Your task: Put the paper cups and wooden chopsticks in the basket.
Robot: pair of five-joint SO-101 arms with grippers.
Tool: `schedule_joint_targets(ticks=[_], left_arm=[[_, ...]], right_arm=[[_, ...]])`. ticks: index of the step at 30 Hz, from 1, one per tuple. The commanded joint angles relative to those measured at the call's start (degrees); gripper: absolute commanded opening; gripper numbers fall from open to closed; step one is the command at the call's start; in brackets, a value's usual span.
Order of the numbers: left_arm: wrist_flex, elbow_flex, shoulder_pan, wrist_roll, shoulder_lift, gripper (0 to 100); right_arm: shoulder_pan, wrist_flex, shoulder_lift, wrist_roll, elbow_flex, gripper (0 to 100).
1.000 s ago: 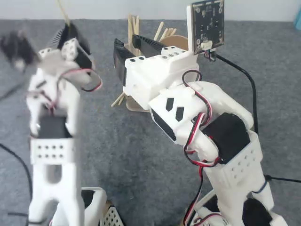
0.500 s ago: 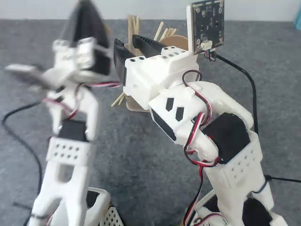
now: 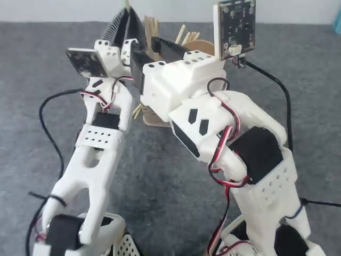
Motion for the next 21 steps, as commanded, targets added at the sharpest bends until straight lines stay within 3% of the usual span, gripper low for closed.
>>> schedule_joint_targets(ticks=[1,5,11,14,21], left_arm=[[7.38,-1.19,-1.23,0.00,-1.85,23],[21.54,-5.23,-1.67,0.09,-8.26,26],[43.69,-16.66,-11.08,0.09,-15.56,9],[45.89,-17.54,-16.62,0.09,-13.01,1],[46.95,-16.48,-16.09,0.09,8.70,2]], right_arm=[[0.84,-1.36,0.13,1.05,-0.26,14.1],[0.92,-1.36,0.22,1.05,-0.18,14.1],[0.92,-1.36,0.22,1.05,-0.18,14.1],[0.92,-1.36,0.22,1.05,-0.18,14.1],[0.92,-1.36,0.22,1.05,-0.18,14.1]])
